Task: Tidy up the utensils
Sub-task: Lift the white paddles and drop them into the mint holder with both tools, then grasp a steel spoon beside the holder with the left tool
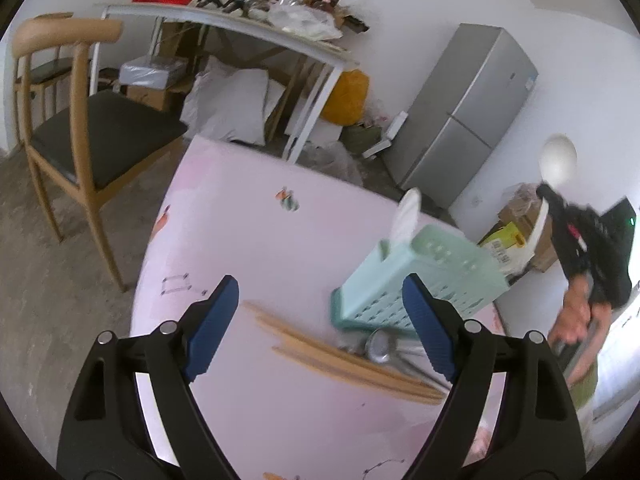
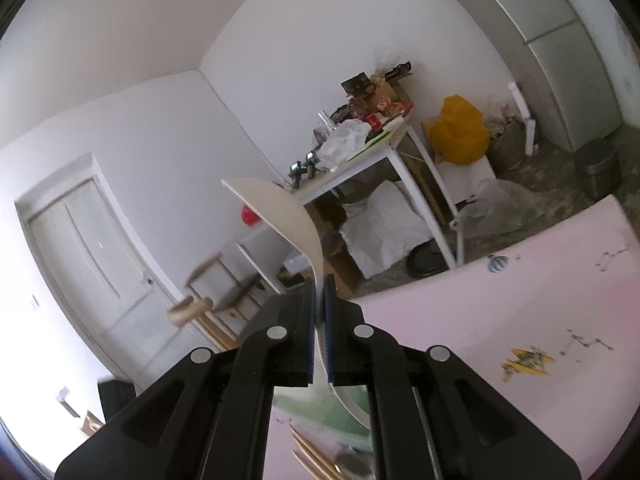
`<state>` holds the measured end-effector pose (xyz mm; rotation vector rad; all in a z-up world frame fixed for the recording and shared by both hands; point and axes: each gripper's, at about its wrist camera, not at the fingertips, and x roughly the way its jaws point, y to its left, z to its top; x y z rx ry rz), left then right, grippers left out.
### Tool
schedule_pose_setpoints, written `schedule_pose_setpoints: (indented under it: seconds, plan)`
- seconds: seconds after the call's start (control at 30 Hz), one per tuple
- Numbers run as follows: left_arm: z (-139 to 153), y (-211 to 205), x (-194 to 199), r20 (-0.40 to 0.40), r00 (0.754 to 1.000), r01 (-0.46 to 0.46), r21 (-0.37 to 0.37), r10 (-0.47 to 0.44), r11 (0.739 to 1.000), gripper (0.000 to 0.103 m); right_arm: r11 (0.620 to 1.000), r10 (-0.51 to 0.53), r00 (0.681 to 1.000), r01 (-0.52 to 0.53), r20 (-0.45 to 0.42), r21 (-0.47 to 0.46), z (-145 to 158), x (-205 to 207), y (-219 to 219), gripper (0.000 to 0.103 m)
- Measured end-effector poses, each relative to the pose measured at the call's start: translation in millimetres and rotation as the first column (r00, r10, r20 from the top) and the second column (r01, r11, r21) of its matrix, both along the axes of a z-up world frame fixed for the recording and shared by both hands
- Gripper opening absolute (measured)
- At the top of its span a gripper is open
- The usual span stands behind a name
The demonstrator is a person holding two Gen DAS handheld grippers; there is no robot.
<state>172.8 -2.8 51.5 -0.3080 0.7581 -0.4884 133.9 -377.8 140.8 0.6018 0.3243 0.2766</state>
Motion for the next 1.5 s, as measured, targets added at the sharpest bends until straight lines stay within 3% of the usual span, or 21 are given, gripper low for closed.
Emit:
schedule_pose_setpoints:
  seconds: [0.17, 0.33, 0.63, 0.87, 1.13, 1.27, 1.37, 1.43, 1.5]
  plan:
    - [-16.2, 7.8, 0.0, -0.041, 0.999, -0.02, 0.001, 0.02, 1.0, 0.08, 1.0, 0.011, 0.999, -0.011, -0.05, -0.001, -31.2, 22.9, 5.6, 0.004]
    - [-25.2, 8.6, -2.6, -0.056, 0.998, -0.017, 0.008, 0.018, 1.0, 0.081, 0.996, -0.01, 0.993, 0.0, -0.115, -0.089, -61.2, 26.8, 10.2, 0.004]
    - [-32.0, 1.1, -0.5, -0.07, 0.998, -0.004, 0.015, 0.005, 1.0, 0.081, 0.969, -0.061, 0.987, 0.022, -0.151, -0.246, -67.7, -0.8, 13.7, 0.008]
    - [-33.6, -11.5, -8.2, -0.073, 0.997, 0.028, 0.032, -0.025, 0.999, 0.081, 0.956, -0.156, 0.981, 0.12, -0.115, -0.269, -54.8, -44.8, 4.9, 0.053]
    - [-39.4, -27.6, -13.8, -0.07, 0.997, 0.048, 0.099, -0.041, 0.994, 0.083, 0.956, -0.211, 0.97, 0.18, -0.117, -0.234, -56.3, -102.3, 9.9, 0.059]
    - [-50.1, -40.1, 0.9, -0.093, 0.996, 0.032, 0.198, -0.014, 0.98, 0.082, 0.968, -0.194, 0.95, 0.145, -0.244, -0.207, -90.0, -113.1, 28.1, 0.059]
    - [-61.7, -50.3, 19.9, -0.083, 0.997, 0.023, 0.265, -0.001, 0.964, 0.069, 0.976, -0.172, 0.913, 0.107, -0.369, -0.192, -122.2, -106.8, 45.1, 0.054]
    - [-70.9, -59.2, 31.9, -0.09, 0.996, 0.034, 0.316, -0.006, 0.948, 0.05, 0.982, -0.149, 0.89, 0.081, -0.432, -0.172, -139.6, -102.3, 54.0, 0.048]
    - [-82.5, -69.6, 44.3, -0.112, 0.993, 0.065, 0.35, -0.028, 0.935, 0.039, 0.984, -0.134, 0.871, 0.063, -0.472, -0.164, -151.1, -97.3, 61.5, 0.045]
